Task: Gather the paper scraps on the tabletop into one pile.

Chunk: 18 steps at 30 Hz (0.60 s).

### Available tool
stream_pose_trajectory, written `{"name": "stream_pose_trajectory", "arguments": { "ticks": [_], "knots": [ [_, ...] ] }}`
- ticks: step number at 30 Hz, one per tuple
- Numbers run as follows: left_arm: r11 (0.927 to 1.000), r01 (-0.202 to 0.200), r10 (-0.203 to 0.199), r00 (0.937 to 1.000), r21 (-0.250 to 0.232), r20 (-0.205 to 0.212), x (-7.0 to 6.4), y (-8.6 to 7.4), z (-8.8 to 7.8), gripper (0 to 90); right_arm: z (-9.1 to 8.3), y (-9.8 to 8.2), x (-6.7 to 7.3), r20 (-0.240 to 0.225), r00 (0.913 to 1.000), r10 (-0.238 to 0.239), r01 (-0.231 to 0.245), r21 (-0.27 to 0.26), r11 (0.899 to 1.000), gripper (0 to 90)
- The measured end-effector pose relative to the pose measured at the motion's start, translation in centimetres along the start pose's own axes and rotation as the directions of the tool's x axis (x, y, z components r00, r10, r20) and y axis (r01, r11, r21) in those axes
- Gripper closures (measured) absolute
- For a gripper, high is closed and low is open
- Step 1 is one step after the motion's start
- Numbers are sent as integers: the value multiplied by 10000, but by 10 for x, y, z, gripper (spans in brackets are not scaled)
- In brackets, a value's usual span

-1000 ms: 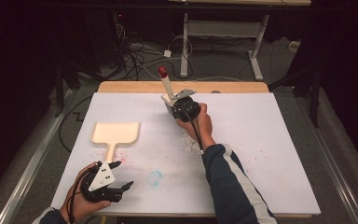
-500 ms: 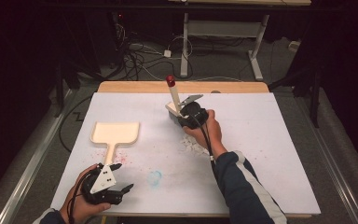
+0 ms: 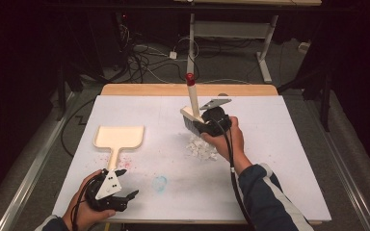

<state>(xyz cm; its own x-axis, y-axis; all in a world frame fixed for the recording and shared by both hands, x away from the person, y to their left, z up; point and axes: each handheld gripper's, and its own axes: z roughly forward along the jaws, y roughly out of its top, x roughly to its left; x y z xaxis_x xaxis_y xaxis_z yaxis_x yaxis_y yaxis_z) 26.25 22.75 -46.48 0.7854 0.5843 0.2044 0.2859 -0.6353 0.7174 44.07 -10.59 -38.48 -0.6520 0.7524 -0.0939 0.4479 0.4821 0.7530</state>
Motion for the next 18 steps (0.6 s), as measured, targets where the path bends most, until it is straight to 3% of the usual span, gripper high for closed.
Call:
{"name": "stream_pose_trajectory", "arguments": {
  "ticks": [5,10,13,15,18],
  "knots": [
    [10000,36,-36,10000,-26,9,1,0,0,232,-1,2,4,-27,9998,173,-174,-619,9979,673],
    [10000,8,-8,10000,-49,-9,1,0,-1,232,12,6,14,-146,9989,435,-446,-863,9953,673],
    [10000,26,-26,10000,-69,-5,2,-1,-2,232,23,4,16,-36,9999,100,-103,-1173,9930,672],
    [9999,64,-64,10000,-101,14,2,-2,-2,232,30,-1,17,234,9997,-73,99,-1122,9936,672],
    [10000,62,-61,10000,-76,23,2,-3,-3,232,37,-10,14,150,9993,332,-319,-771,9965,673]
  ]
}}
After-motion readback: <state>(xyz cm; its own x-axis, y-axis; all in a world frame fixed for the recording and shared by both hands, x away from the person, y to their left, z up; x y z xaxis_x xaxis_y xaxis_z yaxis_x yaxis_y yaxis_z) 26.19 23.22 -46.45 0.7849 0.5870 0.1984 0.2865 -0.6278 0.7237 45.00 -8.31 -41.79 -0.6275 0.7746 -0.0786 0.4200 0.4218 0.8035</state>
